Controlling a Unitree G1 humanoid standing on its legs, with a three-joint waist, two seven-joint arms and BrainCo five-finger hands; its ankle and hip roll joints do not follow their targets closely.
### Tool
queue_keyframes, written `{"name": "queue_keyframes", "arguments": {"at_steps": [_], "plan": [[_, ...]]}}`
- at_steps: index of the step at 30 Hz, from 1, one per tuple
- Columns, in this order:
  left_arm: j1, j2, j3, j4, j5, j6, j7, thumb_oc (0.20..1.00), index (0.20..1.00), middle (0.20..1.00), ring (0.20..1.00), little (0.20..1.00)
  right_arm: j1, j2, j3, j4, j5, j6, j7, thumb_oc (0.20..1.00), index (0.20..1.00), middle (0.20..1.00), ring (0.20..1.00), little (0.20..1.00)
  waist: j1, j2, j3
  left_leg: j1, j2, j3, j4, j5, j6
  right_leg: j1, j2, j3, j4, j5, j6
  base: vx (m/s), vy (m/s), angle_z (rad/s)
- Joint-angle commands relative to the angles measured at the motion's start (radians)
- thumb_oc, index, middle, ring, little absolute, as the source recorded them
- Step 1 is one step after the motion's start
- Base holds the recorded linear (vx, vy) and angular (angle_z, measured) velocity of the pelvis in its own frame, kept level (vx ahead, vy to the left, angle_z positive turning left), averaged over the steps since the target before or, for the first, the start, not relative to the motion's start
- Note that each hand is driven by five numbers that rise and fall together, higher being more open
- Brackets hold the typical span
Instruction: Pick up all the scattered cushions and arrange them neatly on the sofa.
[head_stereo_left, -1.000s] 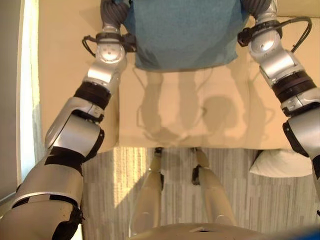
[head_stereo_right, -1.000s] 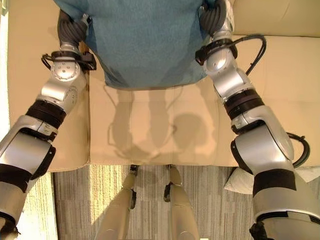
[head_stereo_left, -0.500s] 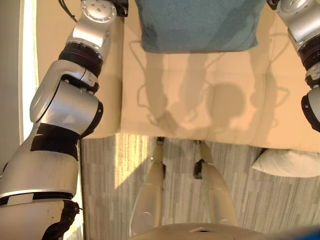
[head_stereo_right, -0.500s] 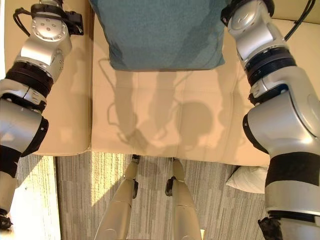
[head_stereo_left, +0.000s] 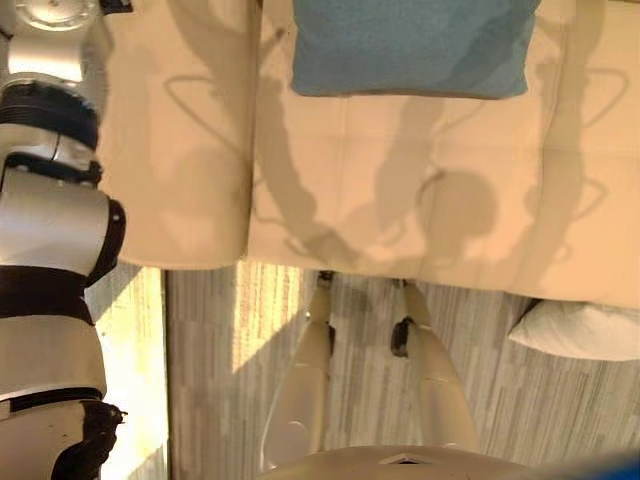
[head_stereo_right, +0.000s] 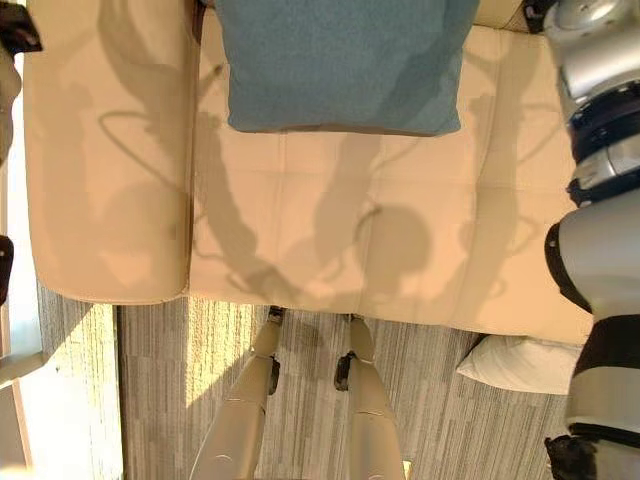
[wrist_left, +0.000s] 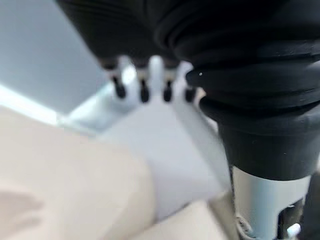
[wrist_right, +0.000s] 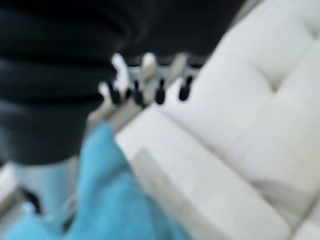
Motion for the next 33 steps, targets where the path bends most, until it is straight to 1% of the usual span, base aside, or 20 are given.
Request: {"name": "queue_keyframes", "arguments": {"at_steps": [1,2,3,6,7,8,9,10,12,14,15,16,17,18,19,20,21,23,25,33], "plan": [[0.123,0.014,0.049,-0.085,-0.04,-0.101,0.008,1.0,1.0,1.0,1.0,1.0,0.126,0.02,-0.047,-0.005,0.004,-0.062,-0.019,1.0,1.0,1.0,1.0,1.0,0.003,-0.04,-0.075,0.119,-0.07,0.036,-0.052,-0.025,0.027,0.145,-0.032,0.012,-0.034,-0.103,0.171,0.0,0.0,0.0],[0.211,0.019,0.107,-0.151,-0.046,-0.111,0.005,1.0,1.0,1.0,1.0,1.0,0.19,0.005,-0.093,-0.052,-0.005,-0.067,-0.025,1.0,1.0,1.0,1.0,1.0,0.001,-0.041,-0.08,0.137,-0.071,0.039,-0.052,-0.029,0.027,0.165,-0.034,0.005,-0.034,-0.106,0.171,0.04,-0.023,-0.01],[0.392,0.011,0.235,-0.279,-0.039,-0.129,0.015,1.0,1.0,1.0,1.0,1.0,0.325,-0.006,-0.202,-0.148,-0.033,-0.091,-0.038,1.0,1.0,1.0,1.0,1.0,-0.001,-0.043,-0.081,0.189,-0.07,0.049,-0.052,-0.046,0.027,0.222,-0.036,-0.004,-0.034,-0.117,0.168,0.08,-0.041,-0.06],[0.696,-0.045,0.421,-0.468,0.003,-0.138,0.013,1.0,1.0,1.0,1.0,1.0,0.587,0.0,-0.402,-0.286,-0.102,-0.107,-0.039,1.0,1.0,1.0,1.0,1.0,-0.007,-0.047,-0.093,0.276,-0.064,0.058,-0.052,-0.077,0.029,0.311,-0.038,-0.015,-0.034,-0.139,0.165,0.12,-0.041,-0.05],[0.78,-0.077,0.465,-0.504,0.011,-0.138,-0.001,1.0,1.0,1.0,1.0,1.0,0.662,0.006,-0.459,-0.321,-0.122,-0.117,-0.036,1.0,1.0,1.0,1.0,1.0,-0.007,-0.046,-0.097,0.305,-0.06,0.062,-0.052,-0.089,0.028,0.343,-0.038,-0.02,-0.034,-0.149,0.163,0.05,-0.027,-0.02],[0.786,-0.077,0.467,-0.51,0.013,-0.136,0.001,1.0,1.0,1.0,1.0,1.0,0.67,0.007,-0.464,-0.327,-0.124,-0.115,-0.037,1.0,1.0,1.0,1.0,1.0,-0.009,-0.048,-0.098,0.305,-0.062,0.061,-0.052,-0.084,0.028,0.343,-0.04,-0.021,-0.034,-0.146,0.164,0.07,-0.012,0.0],[0.874,-0.105,0.515,-0.555,0.037,-0.135,0.004,1.0,1.0,1.0,1.0,1.0,0.756,0.026,-0.518,-0.361,-0.146,-0.12,-0.03,1.0,1.0,1.0,1.0,1.0,-0.011,-0.048,-0.103,0.33,-0.061,0.064,-0.052,-0.094,0.031,0.369,-0.041,-0.02,-0.034,-0.152,0.163,0.14,-0.022,0.01],[1.106,-0.217,0.613,-0.626,0.097,-0.106,-0.026,1.0,1.0,1.0,1.0,1.0,0.998,0.082,-0.665,-0.454,-0.223,-0.116,0.014,1.0,1.0,1.0,1.0,1.0,-0.022,-0.042,-0.121,0.4,-0.051,0.07,-0.052,-0.107,0.035,0.441,-0.048,-0.03,-0.034,-0.169,0.161,0.15,-0.026,0.02],[1.116,-0.218,0.612,-0.635,0.1,-0.103,-0.024,1.0,1.0,1.0,1.0,1.0,1.014,0.085,-0.673,-0.465,-0.226,-0.112,0.014,1.0,1.0,1.0,1.0,1.0,-0.021,-0.042,-0.122,0.406,-0.051,0.069,-0.052,-0.108,0.035,0.447,-0.048,-0.031,-0.034,-0.17,0.161,0.09,-0.015,0.01],[1.225,-0.274,0.647,-0.612,0.152,-0.075,-0.052,1.0,1.0,1.0,1.0,1.0,1.152,0.14,-0.733,-0.483,-0.268,-0.111,0.048,1.0,1.0,1.0,1.0,1.0,-0.025,-0.039,-0.137,0.456,-0.044,0.069,-0.052,-0.12,0.041,0.49,-0.047,-0.031,-0.034,-0.181,0.158,0.13,-0.023,0.07],[1.331,-0.333,0.677,-0.579,0.197,-0.04,-0.08,1.0,1.0,1.0,1.0,1.0,1.268,0.168,-0.778,-0.5,-0.323,-0.096,0.085,1.0,1.0,1.0,1.0,1.0,-0.029,-0.037,-0.149,0.491,-0.038,0.07,-0.052,-0.125,0.045,0.525,-0.049,-0.037,-0.034,-0.188,0.156,0.11,-0.023,0.01],[1.338,-0.334,0.676,-0.583,0.198,-0.039,-0.08,1.0,1.0,1.0,1.0,1.0,1.278,0.169,-0.782,-0.507,-0.325,-0.094,0.085,1.0,1.0,1.0,1.0,1.0,-0.027,-0.035,-0.148,0.498,-0.037,0.069,-0.052,-0.127,0.045,0.532,-0.048,-0.038,-0.034,-0.189,0.156,0.1,-0.032,0.01],[1.373,-0.369,0.671,-0.525,0.204,-0.026,-0.093,1.0,1.0,1.0,1.0,1.0,1.325,0.189,-0.788,-0.493,-0.34,-0.095,0.101,1.0,1.0,1.0,1.0,1.0,-0.03,-0.034,-0.151,0.522,-0.034,0.07,-0.051,-0.13,0.046,0.557,-0.048,-0.037,-0.034,-0.194,0.154,0.05,-0.034,-0.06],[1.451,-0.433,0.654,-0.352,0.265,0.018,-0.133,1.0,1.0,1.0,1.0,1.0,1.404,0.229,-0.798,-0.423,-0.382,-0.079,0.137,1.0,1.0,1.0,1.0,1.0,-0.039,-0.031,-0.167,0.565,-0.026,0.081,-0.05,-0.137,0.051,0.608,-0.048,-0.041,-0.034,-0.204,0.146,0.05,-0.034,0.02],[1.451,-0.433,0.653,-0.351,0.265,0.017,-0.134,1.0,1.0,1.0,1.0,1.0,1.406,0.229,-0.799,-0.423,-0.382,-0.08,0.137,1.0,1.0,1.0,1.0,1.0,-0.039,-0.031,-0.166,0.567,-0.026,0.081,-0.05,-0.138,0.051,0.609,-0.048,-0.042,-0.034,-0.205,0.146,0.05,-0.02,-0.03],[1.475,-0.47,0.637,-0.235,0.314,0.04,-0.156,1.0,1.0,1.0,1.0,1.0,1.437,0.261,-0.793,-0.364,-0.405,-0.078,0.152,1.0,1.0,1.0,1.0,1.0,-0.045,-0.027,-0.18,0.593,-0.024,0.088,-0.051,-0.141,0.055,0.635,-0.049,-0.042,-0.034,-0.21,0.145,0.0,0.0,0.0],[1.474,-0.47,0.637,-0.232,0.314,0.038,-0.156,1.0,1.0,1.0,1.0,1.0,1.437,0.261,-0.793,-0.363,-0.405,-0.079,0.152,1.0,1.0,1.0,1.0,1.0,-0.044,-0.027,-0.177,0.596,-0.023,0.088,-0.052,-0.142,0.055,0.638,-0.048,-0.042,-0.034,-0.211,0.145,0.03,-0.01,-0.03],[1.477,-0.522,0.591,-0.028,0.4,0.068,-0.181,1.0,1.0,1.0,1.0,1.0,1.467,0.327,-0.762,-0.23,-0.404,-0.074,0.175,1.0,1.0,1.0,1.0,1.0,-0.055,-0.026,-0.192,0.627,-0.019,0.095,-0.052,-0.145,0.057,0.672,-0.048,-0.04,-0.034,-0.215,0.142,0.01,-0.018,-0.02],[1.481,-0.554,0.559,0.075,0.467,0.089,-0.189,1.0,1.0,1.0,1.0,1.0,1.483,0.368,-0.727,-0.129,-0.414,-0.068,0.19,1.0,1.0,1.0,1.0,1.0,-0.059,-0.026,-0.199,0.651,-0.017,0.099,-0.052,-0.15,0.059,0.698,-0.046,-0.038,-0.033,-0.221,0.139,0.02,-0.041,-0.03],[1.502,-0.591,0.518,0.236,0.579,0.127,-0.209,1.0,1.0,1.0,1.0,1.0,1.521,0.475,-0.646,0.121,-0.48,-0.026,0.239,1.0,1.0,1.0,1.0,1.0,-0.053,-0.031,-0.225,0.706,-0.004,0.098,-0.052,-0.16,0.068,0.754,-0.035,-0.034,-0.026,-0.241,0.128,0.01,-0.055,-0.01]]}}
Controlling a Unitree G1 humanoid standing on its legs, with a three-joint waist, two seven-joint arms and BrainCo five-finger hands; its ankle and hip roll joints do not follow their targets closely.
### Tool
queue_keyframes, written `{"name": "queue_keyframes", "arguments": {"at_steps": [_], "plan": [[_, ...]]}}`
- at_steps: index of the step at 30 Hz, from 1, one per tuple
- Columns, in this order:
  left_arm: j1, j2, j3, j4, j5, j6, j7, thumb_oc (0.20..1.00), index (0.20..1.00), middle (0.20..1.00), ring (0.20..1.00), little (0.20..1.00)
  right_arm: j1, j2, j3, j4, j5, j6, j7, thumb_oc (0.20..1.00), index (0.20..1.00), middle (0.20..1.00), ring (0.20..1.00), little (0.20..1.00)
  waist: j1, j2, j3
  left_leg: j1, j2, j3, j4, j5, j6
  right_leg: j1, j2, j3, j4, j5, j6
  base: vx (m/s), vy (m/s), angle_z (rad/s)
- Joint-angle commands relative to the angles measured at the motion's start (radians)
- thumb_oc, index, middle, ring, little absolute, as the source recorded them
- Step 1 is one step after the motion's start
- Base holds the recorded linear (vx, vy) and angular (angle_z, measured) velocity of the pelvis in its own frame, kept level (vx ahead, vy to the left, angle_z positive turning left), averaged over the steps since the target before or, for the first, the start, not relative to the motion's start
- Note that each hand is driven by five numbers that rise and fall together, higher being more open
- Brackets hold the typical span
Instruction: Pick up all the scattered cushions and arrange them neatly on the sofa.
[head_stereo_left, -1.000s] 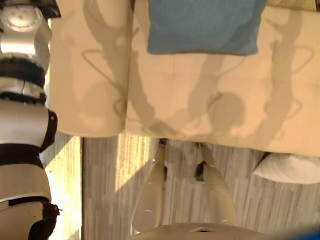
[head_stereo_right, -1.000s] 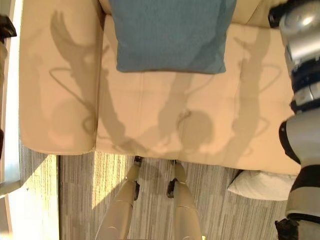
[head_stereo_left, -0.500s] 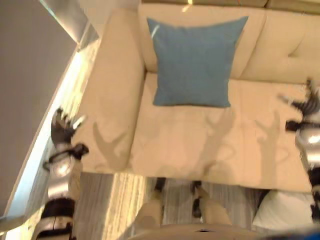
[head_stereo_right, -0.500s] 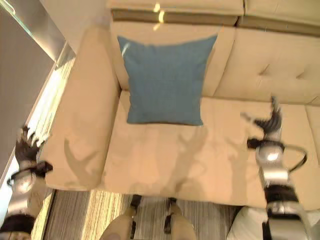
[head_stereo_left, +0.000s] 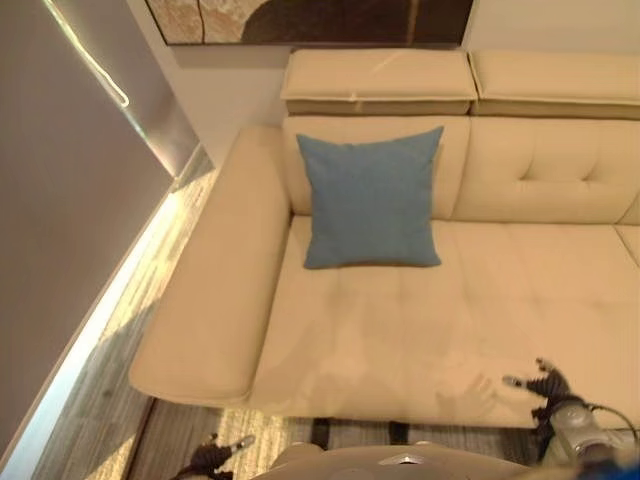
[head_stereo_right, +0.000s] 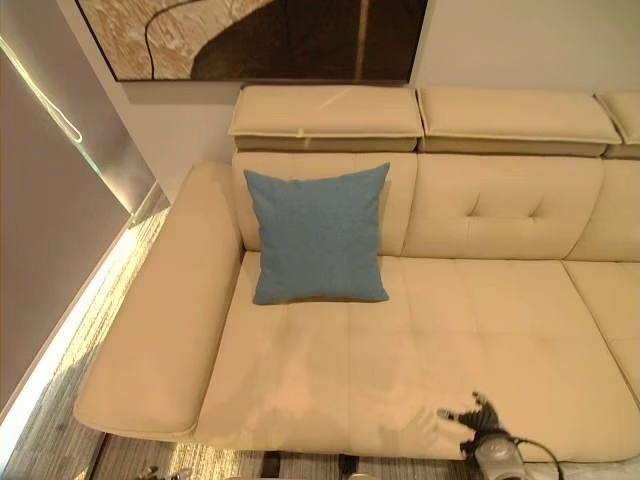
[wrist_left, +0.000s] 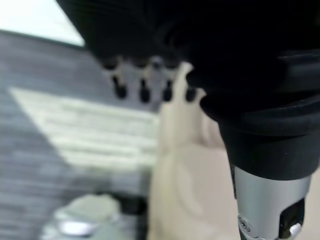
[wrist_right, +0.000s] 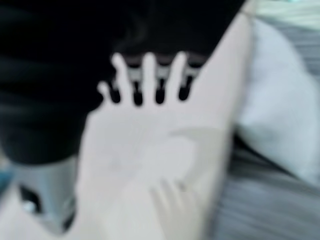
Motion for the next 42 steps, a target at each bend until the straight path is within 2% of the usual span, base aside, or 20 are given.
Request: {"name": "queue_keyframes", "arguments": {"at_steps": [1,6,7,12,13,16,19,22,23,25,26,27,28,29,30,32,35,38,40,42], "plan": [[-0.03,0.05,0.011,0.026,0.05,0.0,-0.005,1.0,1.0,1.0,1.0,1.0,-0.028,-0.002,0.02,-0.01,-0.029,-0.002,0.014,1.0,1.0,1.0,1.0,1.0,0.002,-0.057,0.01,0.058,-0.034,0.03,0.005,-0.028,-0.009,0.109,-0.044,-0.025,0.018,-0.088,0.082,0.0,-0.045,-0.05],[-0.03,0.05,0.011,0.026,0.05,0.0,-0.005,1.0,1.0,1.0,1.0,1.0,-0.028,-0.002,0.02,-0.01,-0.029,-0.002,0.014,1.0,1.0,1.0,1.0,1.0,0.002,-0.057,0.01,0.058,-0.034,0.03,0.005,-0.028,-0.009,0.109,-0.044,-0.025,0.018,-0.088,0.082,-0.03,-0.048,-0.01],[-0.058,0.059,-0.023,0.008,0.047,-0.001,-0.009,1.0,1.0,1.0,1.0,1.0,-0.026,0.007,0.012,0.006,0.015,0.004,0.012,1.0,1.0,1.0,1.0,1.0,-0.003,-0.058,0.034,0.058,-0.013,0.02,0.023,-0.022,-0.019,0.116,-0.027,-0.015,0.05,-0.123,0.061,-0.2,-0.241,0.02],[-0.077,0.056,-0.047,0.003,0.056,0.004,-0.005,1.0,1.0,1.0,1.0,1.0,-0.025,0.011,0.007,0.037,0.033,0.009,0.008,1.0,1.0,1.0,1.0,1.0,-0.016,-0.066,0.047,0.03,-0.012,0.001,0.082,-0.036,-0.026,0.117,-0.021,-0.008,0.051,-0.12,0.051,-0.14,-0.096,0.27],[-0.091,0.043,-0.058,-0.004,0.047,0.001,-0.007,1.0,1.0,1.0,1.0,1.0,-0.035,0.01,0.017,0.041,0.035,0.009,0.004,1.0,1.0,1.0,1.0,1.0,-0.007,-0.08,0.067,0.0,-0.051,-0.075,0.169,-0.086,-0.02,0.089,-0.028,0.027,0.059,-0.104,0.049,-0.27,0.034,-0.21],[-0.111,0.021,-0.093,-0.022,0.052,-0.006,-0.006,1.0,1.0,1.0,1.0,1.0,-0.037,0.003,0.023,0.039,0.031,0.017,0.004,1.0,1.0,1.0,1.0,1.0,-0.019,-0.074,0.067,0.0,-0.088,-0.19,0.206,-0.122,-0.007,0.026,-0.026,0.096,0.076,-0.074,0.059,-0.24,0.109,-0.58],[-0.135,0.014,-0.137,-0.029,0.083,-0.008,0.008,1.0,1.0,1.0,1.0,1.0,-0.043,0.007,-0.004,0.032,0.075,0.021,-0.003,1.0,1.0,1.0,1.0,1.0,-0.046,-0.062,0.074,-0.003,-0.118,-0.205,0.199,-0.148,0.017,-0.059,-0.031,0.159,0.111,-0.027,0.071,-0.24,0.175,-0.66],[-0.14,0.013,-0.154,-0.028,0.103,-0.009,0.012,1.0,1.0,1.0,1.0,1.0,-0.064,0.013,0.0,0.025,0.078,0.029,-0.015,1.0,1.0,1.0,1.0,1.0,-0.051,-0.066,0.095,-0.024,-0.16,-0.197,0.191,-0.156,0.042,-0.148,-0.033,0.195,0.102,0.045,0.112,-0.34,0.153,-1.05],[-0.143,0.019,-0.149,-0.028,0.105,-0.008,0.011,1.0,1.0,1.0,1.0,1.0,-0.076,0.021,0.013,0.021,0.071,0.029,-0.018,1.0,1.0,1.0,1.0,1.0,-0.028,-0.066,0.107,-0.051,-0.157,-0.125,0.201,-0.159,0.055,-0.182,-0.037,0.145,0.102,0.042,0.119,-0.38,0.136,-2.06],[-0.14,0.031,-0.138,-0.032,0.098,-0.004,0.011,1.0,1.0,1.0,1.0,1.0,-0.079,0.025,0.026,0.026,0.061,0.029,-0.019,1.0,1.0,1.0,1.0,1.0,0.002,-0.055,0.12,-0.077,-0.141,-0.049,0.208,-0.142,0.062,-0.177,-0.08,0.002,0.164,-0.007,0.108,-0.29,0.062,-1.38],[-0.141,0.031,-0.138,-0.032,0.098,-0.004,0.011,1.0,1.0,1.0,1.0,1.0,-0.08,0.026,0.026,0.026,0.061,0.029,-0.019,1.0,1.0,1.0,1.0,1.0,0.0,-0.057,0.119,-0.08,-0.144,-0.05,0.207,-0.139,0.063,-0.18,-0.083,0.001,0.164,-0.006,0.109,-0.23,0.031,-1.76],[-0.128,0.039,-0.125,-0.031,0.093,0.004,0.009,1.0,1.0,1.0,1.0,1.0,-0.073,0.024,0.028,0.046,0.055,0.032,-0.017,1.0,1.0,1.0,1.0,1.0,0.018,-0.043,0.113,-0.073,-0.118,-0.006,0.189,-0.121,0.075,-0.145,-0.094,-0.052,0.271,-0.069,0.079,-0.14,0.029,-1.59],[-0.129,0.039,-0.125,-0.031,0.093,0.005,0.009,1.0,1.0,1.0,1.0,1.0,-0.074,0.024,0.028,0.047,0.055,0.032,-0.017,1.0,1.0,1.0,1.0,1.0,0.017,-0.045,0.111,-0.075,-0.119,-0.006,0.188,-0.118,0.075,-0.147,-0.096,-0.052,0.271,-0.067,0.08,-0.21,-0.013,-1.54],[-0.119,0.046,-0.115,-0.023,0.091,0.01,0.004,1.0,1.0,1.0,1.0,1.0,-0.066,0.023,0.02,0.065,0.051,0.035,-0.016,1.0,1.0,1.0,1.0,1.0,0.032,-0.034,0.098,-0.067,-0.099,0.025,0.176,-0.107,0.082,-0.098,-0.104,-0.071,0.345,-0.12,0.066,-0.09,-0.036,-0.8],[-0.119,0.046,-0.115,-0.022,0.091,0.01,0.004,1.0,1.0,1.0,1.0,1.0,-0.066,0.023,0.02,0.065,0.051,0.035,-0.016,1.0,1.0,1.0,1.0,1.0,0.032,-0.035,0.096,-0.069,-0.099,0.024,0.175,-0.105,0.082,-0.1,-0.105,-0.071,0.343,-0.118,0.067,-0.17,-0.105,-0.81],[-0.112,0.052,-0.105,-0.011,0.094,0.013,0.002,1.0,1.0,1.0,1.0,1.0,-0.058,0.031,0.017,0.076,0.04,0.034,-0.018,1.0,1.0,1.0,1.0,1.0,0.078,-0.041,0.077,-0.082,-0.082,0.077,0.183,-0.101,0.076,0.008,-0.144,-0.125,0.329,-0.146,0.067,-0.12,-0.168,-0.58],[-0.112,0.042,-0.099,-0.011,0.072,0.007,0.007,1.0,1.0,1.0,1.0,1.0,-0.058,0.049,0.02,0.067,0.052,0.035,-0.02,1.0,1.0,1.0,1.0,1.0,0.08,-0.069,0.063,-0.099,-0.075,0.111,0.208,-0.098,0.056,0.054,-0.122,-0.11,0.223,-0.146,0.078,-0.05,-0.196,-0.81],[-0.13,0.031,-0.1,-0.012,0.054,0.01,0.011,1.0,1.0,1.0,1.0,1.0,-0.055,0.063,0.024,0.061,0.066,0.034,-0.029,1.0,1.0,1.0,1.0,1.0,0.062,-0.085,0.08,-0.114,-0.056,0.122,0.265,-0.101,0.031,0.074,-0.088,-0.088,0.165,-0.143,0.067,-0.04,-0.223,-0.16],[-0.142,0.024,-0.114,-0.013,0.056,0.01,0.014,1.0,1.0,1.0,1.0,1.0,-0.056,0.063,0.037,0.059,0.064,0.032,-0.034,1.0,1.0,1.0,1.0,1.0,0.055,-0.086,0.094,-0.125,-0.053,0.09,0.289,-0.097,0.02,0.076,-0.076,-0.07,0.153,-0.134,0.055,-0.09,-0.129,-0.05],[-0.155,0.012,-0.142,-0.021,0.054,0.005,0.012,1.0,1.0,1.0,1.0,1.0,-0.05,0.059,0.045,0.056,0.063,0.031,-0.042,1.0,1.0,1.0,1.0,1.0,0.062,-0.085,0.11,-0.134,-0.081,0.0,0.313,-0.103,0.009,0.072,-0.064,-0.039,0.132,-0.114,0.054,-0.1,-0.032,-0.39]]}}
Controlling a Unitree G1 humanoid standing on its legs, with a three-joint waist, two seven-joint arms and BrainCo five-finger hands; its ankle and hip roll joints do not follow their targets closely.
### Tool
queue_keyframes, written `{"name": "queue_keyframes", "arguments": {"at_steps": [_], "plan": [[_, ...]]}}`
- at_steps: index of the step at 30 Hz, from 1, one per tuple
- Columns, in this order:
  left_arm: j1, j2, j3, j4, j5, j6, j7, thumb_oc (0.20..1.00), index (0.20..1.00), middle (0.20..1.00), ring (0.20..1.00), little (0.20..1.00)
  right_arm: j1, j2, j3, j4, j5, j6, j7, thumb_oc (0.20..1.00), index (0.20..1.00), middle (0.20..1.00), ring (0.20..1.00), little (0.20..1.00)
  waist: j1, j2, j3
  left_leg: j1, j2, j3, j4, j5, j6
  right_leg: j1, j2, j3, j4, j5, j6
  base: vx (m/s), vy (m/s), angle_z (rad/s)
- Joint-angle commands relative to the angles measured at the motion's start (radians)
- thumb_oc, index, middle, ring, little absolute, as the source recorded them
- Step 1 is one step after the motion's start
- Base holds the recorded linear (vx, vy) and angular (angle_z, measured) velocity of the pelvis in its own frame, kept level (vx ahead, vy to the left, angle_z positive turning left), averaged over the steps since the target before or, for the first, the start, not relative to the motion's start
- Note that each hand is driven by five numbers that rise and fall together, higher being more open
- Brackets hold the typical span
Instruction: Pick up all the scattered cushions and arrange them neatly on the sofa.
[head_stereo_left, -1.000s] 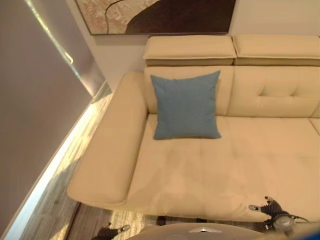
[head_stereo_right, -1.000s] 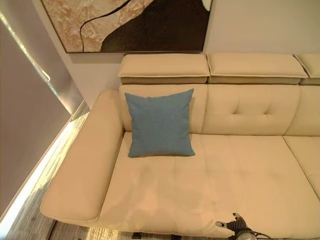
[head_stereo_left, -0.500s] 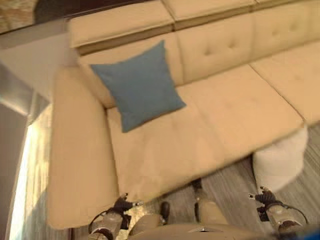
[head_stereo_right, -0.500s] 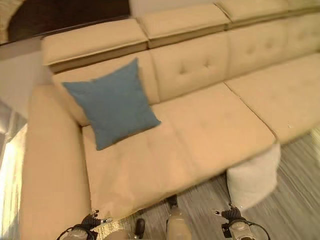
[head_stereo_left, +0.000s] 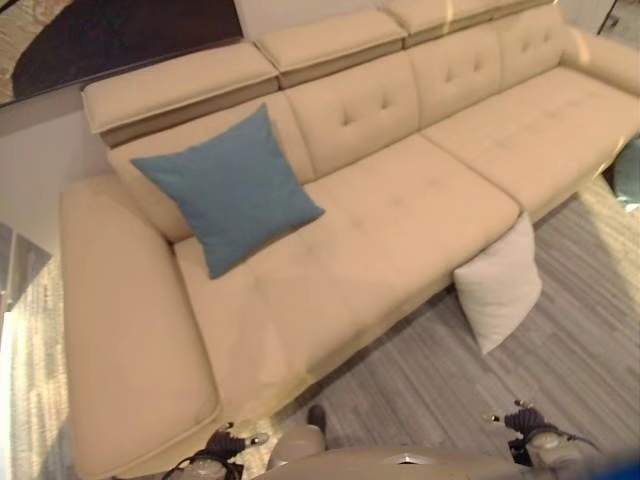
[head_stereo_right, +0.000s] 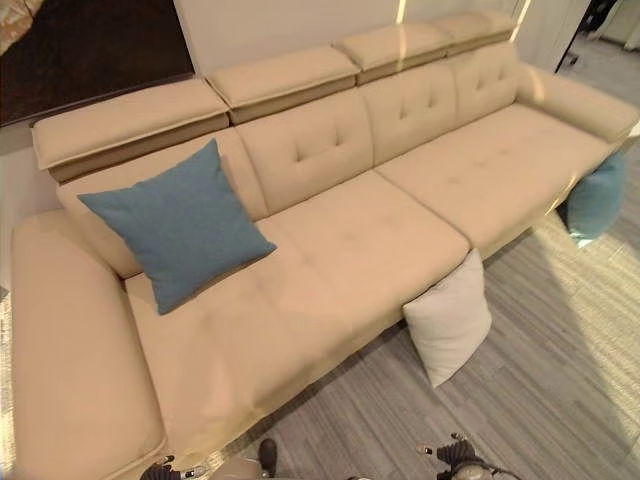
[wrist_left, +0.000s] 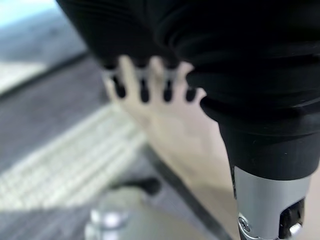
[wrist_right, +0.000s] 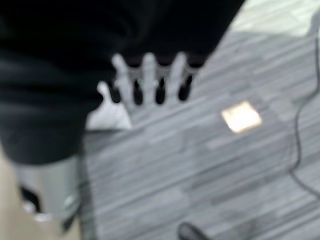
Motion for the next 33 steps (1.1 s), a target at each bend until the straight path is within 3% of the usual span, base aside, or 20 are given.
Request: {"name": "queue_keyframes", "arguments": {"at_steps": [1,5,9,10,11,13,15,16,17,19,22,27,29,31,33], "plan": [[-0.058,0.002,0.003,-0.008,-0.017,-0.022,0.007,1.0,1.0,1.0,1.0,1.0,-0.029,-0.033,0.027,-0.014,0.015,-0.017,-0.03,1.0,1.0,1.0,1.0,1.0,0.009,-0.017,0.051,-0.02,-0.113,-0.179,0.111,-0.209,0.067,0.053,0.024,0.066,-0.218,0.217,0.091,-0.06,-0.011,-0.69],[-0.055,-0.003,0.011,-0.007,-0.018,-0.021,0.01,1.0,1.0,1.0,1.0,1.0,-0.016,-0.039,0.022,-0.016,0.016,-0.017,-0.026,1.0,1.0,1.0,1.0,1.0,0.011,-0.01,0.041,-0.015,-0.145,-0.257,0.062,-0.204,0.07,0.043,0.038,0.119,-0.236,0.238,0.105,-0.02,0.034,-0.81],[-0.053,-0.005,0.01,0.007,0.006,-0.017,0.019,1.0,1.0,1.0,1.0,1.0,-0.011,-0.034,-0.005,-0.002,0.035,-0.011,-0.028,1.0,1.0,1.0,1.0,1.0,-0.004,-0.005,0.036,0.018,-0.151,-0.239,0.006,-0.201,0.088,-0.002,0.039,0.182,-0.246,0.282,0.13,-0.1,0.144,-0.99],[-0.057,0.006,0.018,0.004,0.011,-0.018,0.024,1.0,1.0,1.0,1.0,1.0,-0.019,-0.026,-0.002,-0.005,0.037,-0.008,-0.026,1.0,1.0,1.0,1.0,1.0,-0.006,-0.004,0.047,0.019,-0.153,-0.192,-0.015,-0.199,0.102,-0.062,0.034,0.206,-0.24,0.313,0.157,-0.14,0.108,-1.06],[-0.057,0.006,0.018,0.004,0.011,-0.018,0.024,1.0,1.0,1.0,1.0,1.0,-0.019,-0.026,-0.002,-0.005,0.037,-0.008,-0.026,1.0,1.0,1.0,1.0,1.0,-0.003,-0.004,0.048,0.019,-0.152,-0.189,-0.016,-0.2,0.102,-0.063,0.034,0.209,-0.239,0.313,0.157,-0.22,0.129,-1.24],[-0.072,0.019,0.026,-0.006,-0.01,-0.02,0.027,1.0,1.0,1.0,1.0,1.0,-0.039,-0.019,0.0,-0.014,0.044,-0.007,-0.029,1.0,1.0,1.0,1.0,1.0,0.006,-0.002,0.072,0.002,-0.141,-0.141,-0.014,-0.193,0.109,-0.124,0.024,0.167,-0.181,0.313,0.165,-0.2,0.048,-1.64],[-0.077,0.025,0.051,-0.015,-0.04,-0.02,0.03,1.0,1.0,1.0,1.0,1.0,-0.048,-0.011,0.002,-0.018,0.044,-0.01,-0.033,1.0,1.0,1.0,1.0,1.0,0.044,0.02,0.077,-0.01,-0.102,-0.063,-0.019,-0.187,0.103,-0.121,-0.055,-0.081,-0.106,0.263,0.147,-0.15,0.046,-1.01],[-0.077,0.025,0.051,-0.015,-0.04,-0.02,0.03,1.0,1.0,1.0,1.0,1.0,-0.048,-0.011,0.002,-0.018,0.044,-0.01,-0.033,1.0,1.0,1.0,1.0,1.0,0.041,0.019,0.075,-0.013,-0.104,-0.065,-0.02,-0.184,0.104,-0.123,-0.057,-0.083,-0.107,0.264,0.148,-0.04,0.055,-1.37],[-0.07,0.033,0.074,-0.011,-0.058,-0.022,0.032,1.0,1.0,1.0,1.0,1.0,-0.045,-0.003,0.008,-0.016,0.044,-0.014,-0.028,1.0,1.0,1.0,1.0,1.0,0.041,0.023,0.067,-0.002,-0.088,-0.031,-0.038,-0.168,0.114,-0.098,-0.067,-0.144,-0.059,0.227,0.126,0.0,0.025,-1.36],[-0.066,0.04,0.079,0.0,-0.057,-0.021,0.029,1.0,1.0,1.0,1.0,1.0,-0.039,-0.003,0.006,-0.006,0.044,-0.013,-0.027,1.0,1.0,1.0,1.0,1.0,0.043,0.021,0.058,0.018,-0.081,-0.001,-0.052,-0.166,0.12,-0.074,-0.054,-0.13,-0.029,0.206,0.121,0.01,-0.035,-0.92],[-0.065,0.04,0.068,0.0,-0.052,-0.018,0.027,1.0,1.0,1.0,1.0,1.0,-0.037,-0.001,0.01,-0.002,0.043,-0.012,-0.036,1.0,1.0,1.0,1.0,1.0,0.055,0.006,0.054,0.02,-0.069,0.044,-0.048,-0.168,0.107,-0.026,-0.046,-0.159,-0.094,0.196,0.118,0.04,-0.144,-0.53],[-0.067,0.023,0.074,-0.002,-0.085,-0.024,0.031,1.0,1.0,1.0,1.0,1.0,-0.029,0.007,0.009,-0.007,0.057,-0.022,-0.046,1.0,1.0,1.0,1.0,1.0,0.053,-0.01,0.053,0.024,-0.037,0.041,0.0,-0.182,0.082,0.007,-0.012,-0.144,-0.162,0.201,0.105,0.12,-0.239,-0.28],[-0.08,0.012,0.057,-0.02,-0.098,-0.023,0.03,1.0,1.0,1.0,1.0,1.0,-0.03,0.002,0.008,-0.02,0.07,-0.027,-0.06,1.0,1.0,1.0,1.0,1.0,0.05,-0.013,0.074,-0.014,0.003,0.042,0.123,-0.194,0.059,0.04,0.003,-0.151,-0.173,0.176,0.079,0.08,-0.223,0.17],[-0.086,0.01,0.046,-0.025,-0.094,-0.021,0.03,1.0,1.0,1.0,1.0,1.0,-0.033,-0.002,0.009,-0.022,0.071,-0.026,-0.068,1.0,1.0,1.0,1.0,1.0,0.053,-0.012,0.085,-0.046,0.005,0.02,0.194,-0.173,0.057,0.045,0.008,-0.148,-0.17,0.171,0.068,0.05,-0.168,0.03],[-0.09,0.002,0.023,-0.032,-0.101,-0.025,0.024,1.0,1.0,1.0,1.0,1.0,-0.033,-0.007,0.008,-0.021,0.077,-0.026,-0.072,1.0,1.0,1.0,1.0,1.0,0.069,-0.016,0.094,-0.12,-0.085,-0.046,0.216,-0.191,0.074,0.075,0.026,-0.118,-0.194,0.164,0.066,0.17,-0.175,-0.04]]}}
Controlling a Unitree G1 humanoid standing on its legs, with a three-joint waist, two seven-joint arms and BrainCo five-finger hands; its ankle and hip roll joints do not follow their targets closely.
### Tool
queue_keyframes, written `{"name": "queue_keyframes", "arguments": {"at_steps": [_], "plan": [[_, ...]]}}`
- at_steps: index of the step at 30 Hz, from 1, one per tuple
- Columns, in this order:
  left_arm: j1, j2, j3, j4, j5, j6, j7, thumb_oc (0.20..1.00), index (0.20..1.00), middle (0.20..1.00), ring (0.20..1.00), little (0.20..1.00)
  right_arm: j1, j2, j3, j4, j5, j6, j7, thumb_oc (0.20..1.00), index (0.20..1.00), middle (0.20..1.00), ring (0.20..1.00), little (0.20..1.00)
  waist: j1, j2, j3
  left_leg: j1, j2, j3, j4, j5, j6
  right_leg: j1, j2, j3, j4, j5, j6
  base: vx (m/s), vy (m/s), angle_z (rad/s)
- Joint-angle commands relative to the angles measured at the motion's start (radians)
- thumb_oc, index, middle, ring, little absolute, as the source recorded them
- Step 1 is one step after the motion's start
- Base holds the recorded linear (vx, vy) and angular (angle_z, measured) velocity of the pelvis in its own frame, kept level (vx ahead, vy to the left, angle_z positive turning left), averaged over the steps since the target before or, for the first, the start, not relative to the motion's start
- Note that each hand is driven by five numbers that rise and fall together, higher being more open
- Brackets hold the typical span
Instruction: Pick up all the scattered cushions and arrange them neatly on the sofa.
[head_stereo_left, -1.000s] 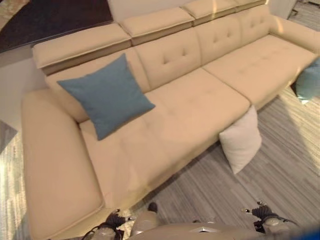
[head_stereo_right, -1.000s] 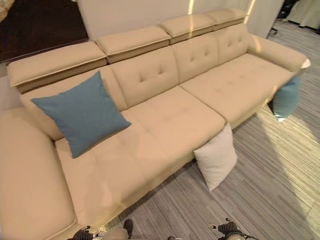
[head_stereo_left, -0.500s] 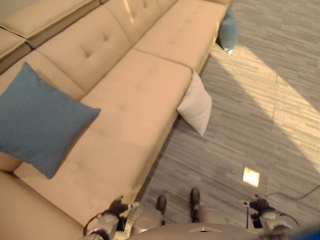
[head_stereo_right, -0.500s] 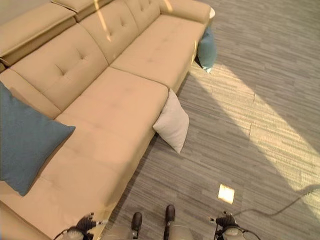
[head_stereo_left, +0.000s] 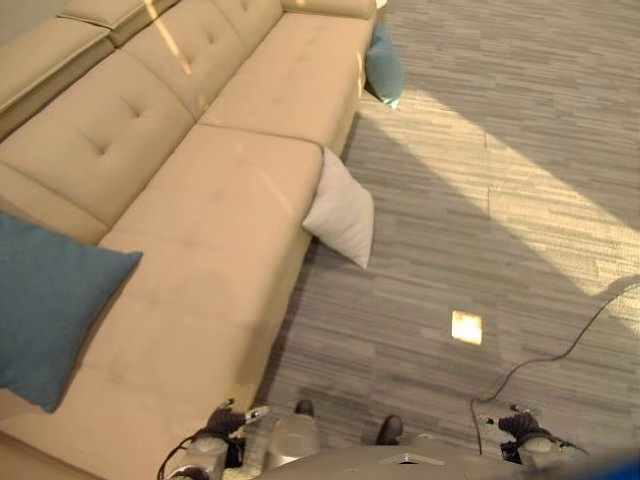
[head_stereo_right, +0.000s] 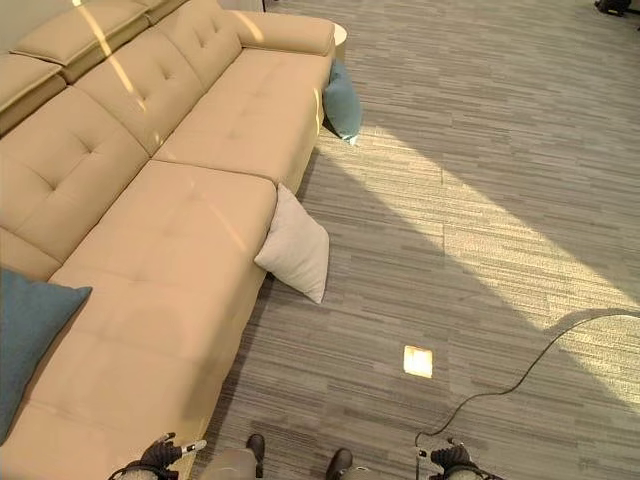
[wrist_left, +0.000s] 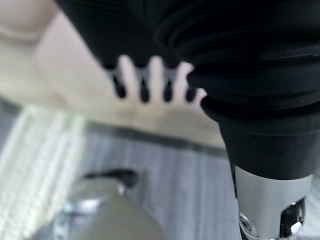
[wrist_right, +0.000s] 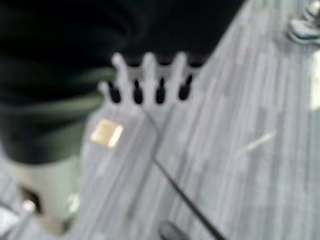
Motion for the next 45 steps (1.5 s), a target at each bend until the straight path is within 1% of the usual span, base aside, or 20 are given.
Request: {"name": "queue_keyframes", "arguments": {"at_steps": [1,4,5,6,8,12,15,16,17,19,22,26,27,32,36,37,41,42,44,45], "plan": [[-0.036,0.003,-0.026,-0.03,-0.026,-0.016,0.016,1.0,1.0,1.0,1.0,1.0,-0.022,-0.035,0.015,-0.018,0.025,-0.017,-0.027,1.0,1.0,1.0,1.0,1.0,0.028,-0.015,0.043,-0.083,-0.129,-0.072,-0.016,-0.102,0.038,0.09,0.017,0.025,-0.134,0.093,0.106,0.14,-0.066,0.05],[-0.036,0.005,-0.027,-0.034,-0.027,-0.015,0.013,1.0,1.0,1.0,1.0,1.0,-0.023,-0.035,0.023,-0.018,0.02,-0.016,-0.031,1.0,1.0,1.0,1.0,1.0,0.041,-0.012,0.026,-0.124,-0.164,-0.076,-0.076,-0.05,0.038,0.116,0.04,0.04,-0.161,0.085,0.11,0.23,-0.036,-0.09],[-0.032,0.006,-0.027,-0.032,-0.023,-0.017,0.009,1.0,1.0,1.0,1.0,1.0,-0.024,-0.035,0.029,-0.009,0.013,-0.012,-0.036,1.0,1.0,1.0,1.0,1.0,0.062,-0.001,0.017,-0.152,-0.185,-0.081,-0.163,0.021,0.03,0.148,0.075,0.075,-0.181,0.072,0.11,0.34,0.001,-0.08],[-0.031,0.006,-0.026,-0.03,-0.025,-0.018,0.01,1.0,1.0,1.0,1.0,1.0,-0.024,-0.035,0.026,-0.006,0.015,-0.011,-0.041,1.0,1.0,1.0,1.0,1.0,0.068,0.001,0.017,-0.165,-0.187,-0.074,-0.184,0.046,0.026,0.167,0.084,0.089,-0.188,0.066,0.111,0.25,0.007,-0.13],[-0.024,0.005,-0.01,-0.021,-0.049,-0.021,0.011,1.0,1.0,1.0,1.0,1.0,-0.02,-0.026,0.024,-0.004,0.019,-0.007,-0.038,1.0,1.0,1.0,1.0,1.0,0.08,-0.001,0.011,-0.18,-0.181,-0.054,-0.193,0.055,0.029,0.204,0.095,0.124,-0.197,0.047,0.112,0.28,0.065,-0.82],[-0.005,0.015,0.005,-0.004,-0.054,-0.017,0.014,1.0,1.0,1.0,1.0,1.0,0.003,0.009,0.02,-0.003,-0.007,0.001,-0.027,1.0,1.0,1.0,1.0,1.0,0.088,-0.036,-0.021,-0.156,-0.191,-0.083,-0.145,0.017,0.061,0.23,0.052,0.164,-0.128,0.025,0.134,0.43,0.159,-0.63],[-0.004,0.034,0.005,-0.013,-0.044,-0.009,0.011,1.0,1.0,1.0,1.0,1.0,-0.001,0.015,0.021,-0.007,-0.02,0.006,-0.014,1.0,1.0,1.0,1.0,1.0,0.09,-0.054,-0.014,-0.111,-0.203,-0.083,-0.112,-0.042,0.104,0.147,-0.007,0.186,0.105,0.133,0.196,0.29,0.155,-0.48],[-0.004,0.034,0.005,-0.013,-0.044,-0.009,0.011,1.0,1.0,1.0,1.0,1.0,-0.002,0.014,0.02,-0.007,-0.02,0.006,-0.014,1.0,1.0,1.0,1.0,1.0,0.09,-0.053,-0.016,-0.114,-0.201,-0.083,-0.114,-0.04,0.103,0.144,-0.006,0.186,0.104,0.135,0.195,0.2,0.122,-0.4],[-0.009,0.051,-0.006,-0.029,-0.035,-0.007,0.011,1.0,1.0,1.0,1.0,1.0,-0.01,0.015,0.029,-0.023,-0.02,0.003,-0.011,1.0,1.0,1.0,1.0,1.0,0.073,-0.042,0.002,-0.074,-0.2,-0.094,-0.101,-0.07,0.132,0.058,-0.015,0.197,0.273,0.207,0.208,0.21,0.129,-0.23],[-0.009,0.058,-0.005,-0.034,-0.037,-0.004,0.013,1.0,1.0,1.0,1.0,1.0,-0.016,0.02,0.04,-0.031,-0.025,0.003,-0.009,1.0,1.0,1.0,1.0,1.0,0.067,-0.018,0.003,-0.032,-0.179,-0.111,-0.109,-0.096,0.146,-0.016,-0.048,0.157,0.342,0.213,0.19,0.31,0.125,0.18],[-0.013,0.057,-0.007,-0.042,-0.044,-0.009,0.015,1.0,1.0,1.0,1.0,1.0,-0.026,0.018,0.058,-0.043,-0.028,0.003,-0.003,1.0,1.0,1.0,1.0,1.0,0.044,-0.012,0.014,0.061,-0.175,-0.147,-0.137,-0.139,0.142,-0.062,-0.062,0.114,0.2,0.135,0.151,0.36,-0.005,0.14],[-0.02,0.049,-0.015,-0.029,-0.036,-0.014,0.013,1.0,1.0,1.0,1.0,1.0,-0.029,0.01,0.061,-0.054,-0.022,0.004,-0.003,1.0,1.0,1.0,1.0,1.0,0.003,-0.021,0.018,0.129,-0.184,-0.179,-0.171,-0.165,0.128,-0.108,-0.036,0.169,-0.01,0.183,0.168,0.33,-0.072,0.44],[-0.031,0.035,-0.018,-0.009,-0.032,-0.018,0.016,1.0,1.0,1.0,1.0,1.0,-0.026,0.009,0.059,-0.061,-0.022,0.004,-0.007,1.0,1.0,1.0,1.0,1.0,-0.026,-0.02,0.024,0.169,-0.181,-0.21,-0.192,-0.18,0.116,-0.151,-0.027,0.223,-0.098,0.24,0.189,0.36,-0.121,0.33],[-0.038,0.019,-0.027,0.009,-0.013,-0.02,0.007,1.0,1.0,1.0,1.0,1.0,0.003,0.003,0.063,-0.067,-0.037,0.002,-0.002,1.0,1.0,1.0,1.0,1.0,-0.063,-0.037,0.01,0.231,-0.167,-0.276,-0.212,-0.223,0.085,-0.164,-0.028,0.263,-0.128,0.284,0.198,0.33,-0.167,0.95],[-0.035,0.016,-0.024,0.015,-0.021,-0.016,0.009,1.0,1.0,1.0,1.0,1.0,0.004,0.001,0.066,-0.067,-0.037,-0.007,-0.002,1.0,1.0,1.0,1.0,1.0,-0.067,-0.04,-0.001,0.234,-0.117,-0.289,-0.187,-0.222,0.053,-0.151,-0.025,0.233,-0.08,0.257,0.181,0.18,-0.176,0.55],[-0.053,0.016,-0.039,-0.001,-0.029,-0.015,0.011,1.0,1.0,1.0,1.0,1.0,0.008,0.005,0.062,-0.079,-0.011,-0.018,-0.014,1.0,1.0,1.0,1.0,1.0,-0.064,-0.051,0.009,0.169,-0.079,-0.264,-0.108,-0.174,0.021,-0.128,-0.027,0.2,-0.069,0.223,0.159,0.05,-0.132,0.42],[-0.073,0.023,-0.056,-0.036,-0.053,-0.017,0.013,1.0,1.0,1.0,1.0,1.0,0.009,-0.004,0.065,-0.098,0.009,-0.027,-0.023,1.0,1.0,1.0,1.0,1.0,-0.07,-0.067,0.027,0.059,-0.043,-0.213,0.016,-0.13,0.024,-0.091,-0.029,0.137,-0.067,0.182,0.132,0.05,-0.162,0.66],[-0.081,0.016,-0.064,-0.048,-0.062,-0.022,0.011,1.0,1.0,1.0,1.0,1.0,0.008,-0.006,0.066,-0.098,0.016,-0.029,-0.022,1.0,1.0,1.0,1.0,1.0,-0.069,-0.065,0.029,0.047,-0.04,-0.179,-0.011,-0.146,0.036,-0.077,-0.029,0.113,-0.068,0.165,0.129,0.1,-0.047,0.65],[-0.098,0.002,-0.086,-0.06,-0.05,-0.023,0.006,1.0,1.0,1.0,1.0,1.0,0.009,-0.01,0.042,-0.113,0.03,-0.033,-0.025,1.0,1.0,1.0,1.0,1.0,-0.084,-0.053,0.025,-0.021,-0.055,0.006,-0.073,-0.143,0.055,-0.048,-0.047,0.035,-0.071,0.139,0.133,0.1,-0.024,0.93],[-0.098,0.002,-0.086,-0.06,-0.05,-0.023,0.006,1.0,1.0,1.0,1.0,1.0,0.009,-0.01,0.042,-0.113,0.03,-0.033,-0.025,1.0,1.0,1.0,1.0,1.0,-0.084,-0.053,0.024,-0.022,-0.055,0.006,-0.073,-0.144,0.055,-0.05,-0.047,0.035,-0.071,0.139,0.133,0.16,0.053,1.57]]}}
